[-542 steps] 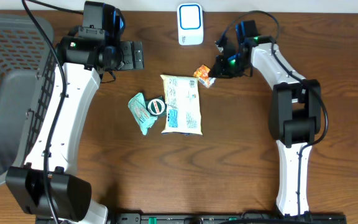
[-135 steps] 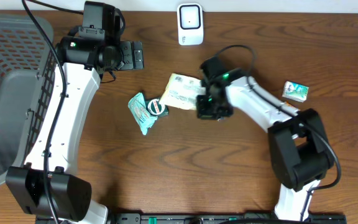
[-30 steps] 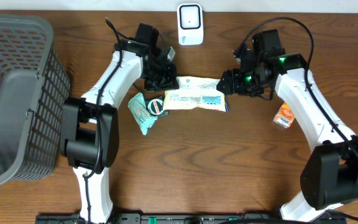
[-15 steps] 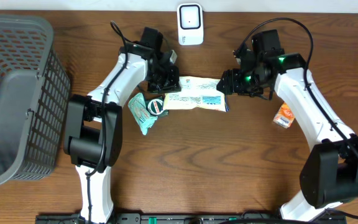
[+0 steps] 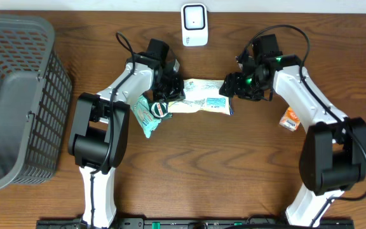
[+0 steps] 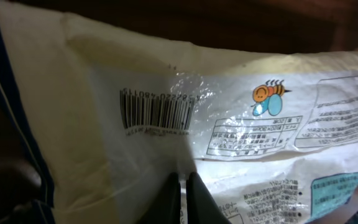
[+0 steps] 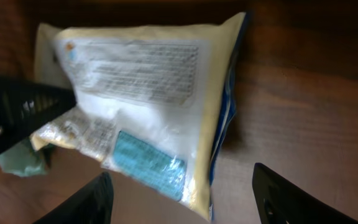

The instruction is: Scan the item barcode

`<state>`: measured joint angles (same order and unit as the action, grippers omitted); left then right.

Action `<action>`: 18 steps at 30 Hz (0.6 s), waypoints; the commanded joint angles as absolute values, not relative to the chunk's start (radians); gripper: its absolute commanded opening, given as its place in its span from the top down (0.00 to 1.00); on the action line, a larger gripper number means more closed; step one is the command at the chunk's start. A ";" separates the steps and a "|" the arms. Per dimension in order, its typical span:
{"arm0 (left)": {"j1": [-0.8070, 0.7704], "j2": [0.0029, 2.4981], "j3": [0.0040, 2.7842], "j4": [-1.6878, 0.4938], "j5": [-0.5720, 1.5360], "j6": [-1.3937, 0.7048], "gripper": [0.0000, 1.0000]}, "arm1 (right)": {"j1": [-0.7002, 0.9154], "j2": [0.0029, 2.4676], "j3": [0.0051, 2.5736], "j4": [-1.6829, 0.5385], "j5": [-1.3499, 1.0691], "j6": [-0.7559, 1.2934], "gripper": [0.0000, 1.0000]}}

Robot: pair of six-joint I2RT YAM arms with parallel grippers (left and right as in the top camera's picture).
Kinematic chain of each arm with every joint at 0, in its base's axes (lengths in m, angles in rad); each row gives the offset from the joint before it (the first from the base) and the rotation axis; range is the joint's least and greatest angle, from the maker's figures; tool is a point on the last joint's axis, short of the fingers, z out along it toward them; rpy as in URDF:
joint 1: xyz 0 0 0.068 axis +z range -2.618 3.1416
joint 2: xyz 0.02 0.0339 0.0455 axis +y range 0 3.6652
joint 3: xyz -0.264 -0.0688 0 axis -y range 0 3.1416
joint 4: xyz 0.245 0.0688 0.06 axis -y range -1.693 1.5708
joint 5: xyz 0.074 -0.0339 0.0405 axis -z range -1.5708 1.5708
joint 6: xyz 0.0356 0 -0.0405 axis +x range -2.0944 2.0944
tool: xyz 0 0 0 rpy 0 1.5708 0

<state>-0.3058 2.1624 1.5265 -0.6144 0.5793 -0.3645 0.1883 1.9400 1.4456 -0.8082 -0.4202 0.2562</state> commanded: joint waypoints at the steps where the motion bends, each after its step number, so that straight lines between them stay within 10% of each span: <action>1: -0.309 2.191 1.423 -0.604 0.525 -0.395 0.93 | 0.158 1.992 1.457 -0.770 -0.501 0.264 0.33; 18: -0.309 2.191 1.378 -0.578 0.526 -0.451 0.93 | 0.141 2.201 1.457 -0.558 -0.837 0.200 0.24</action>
